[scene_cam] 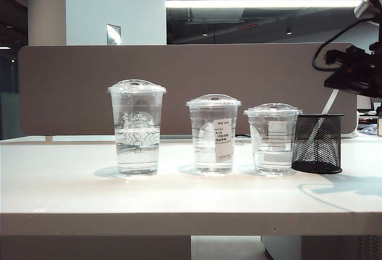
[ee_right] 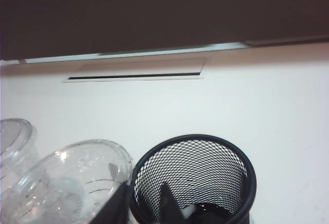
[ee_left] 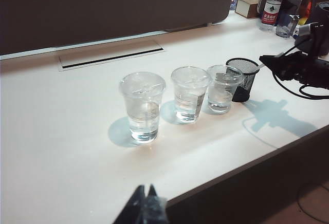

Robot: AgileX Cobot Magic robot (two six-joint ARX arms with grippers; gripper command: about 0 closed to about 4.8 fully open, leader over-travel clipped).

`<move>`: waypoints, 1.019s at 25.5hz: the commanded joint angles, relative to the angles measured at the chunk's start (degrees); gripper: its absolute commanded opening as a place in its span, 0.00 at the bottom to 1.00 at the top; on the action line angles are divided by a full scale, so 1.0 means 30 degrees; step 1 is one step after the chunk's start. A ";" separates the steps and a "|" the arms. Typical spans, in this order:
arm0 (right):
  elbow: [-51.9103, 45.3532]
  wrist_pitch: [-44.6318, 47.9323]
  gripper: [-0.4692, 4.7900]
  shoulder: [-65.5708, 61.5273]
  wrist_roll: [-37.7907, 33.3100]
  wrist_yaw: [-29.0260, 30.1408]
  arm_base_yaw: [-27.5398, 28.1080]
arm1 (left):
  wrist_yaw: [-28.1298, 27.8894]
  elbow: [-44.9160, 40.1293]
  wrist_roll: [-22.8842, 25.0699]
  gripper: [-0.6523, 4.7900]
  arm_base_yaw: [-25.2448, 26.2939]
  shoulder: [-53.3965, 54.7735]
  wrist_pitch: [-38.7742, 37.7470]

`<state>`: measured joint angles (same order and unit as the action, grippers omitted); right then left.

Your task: Pick up the straw and insert it into the large coffee cup.

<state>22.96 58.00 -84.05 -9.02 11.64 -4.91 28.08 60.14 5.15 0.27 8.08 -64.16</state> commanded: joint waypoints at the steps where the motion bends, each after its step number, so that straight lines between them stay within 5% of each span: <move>1: 0.0087 0.0204 0.26 0.0036 0.0022 0.0036 -0.0029 | 0.0073 0.0036 0.0007 0.11 0.0015 0.0015 0.0124; 3: 0.0087 0.0189 0.25 0.0036 0.0015 0.0044 -0.0029 | 0.0073 0.0036 0.0007 0.11 0.0015 0.0015 0.0131; 5: 0.0087 0.0182 0.11 0.0036 0.0015 0.0342 -0.0029 | 0.0073 0.0036 0.0007 0.11 0.0015 0.0015 0.0131; 16: 0.1515 -0.0226 0.11 0.0233 0.0393 0.1180 -0.0022 | 0.0073 0.0036 0.0007 0.11 0.0015 0.0015 0.0131; 26: 0.5894 -0.9005 0.11 0.2739 0.3548 0.1880 -0.0029 | 0.0073 0.0036 0.0007 0.11 0.0015 0.0015 0.0124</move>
<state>38.87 33.43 -76.99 0.27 16.80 -4.95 28.08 60.12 5.15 0.27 8.08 -64.14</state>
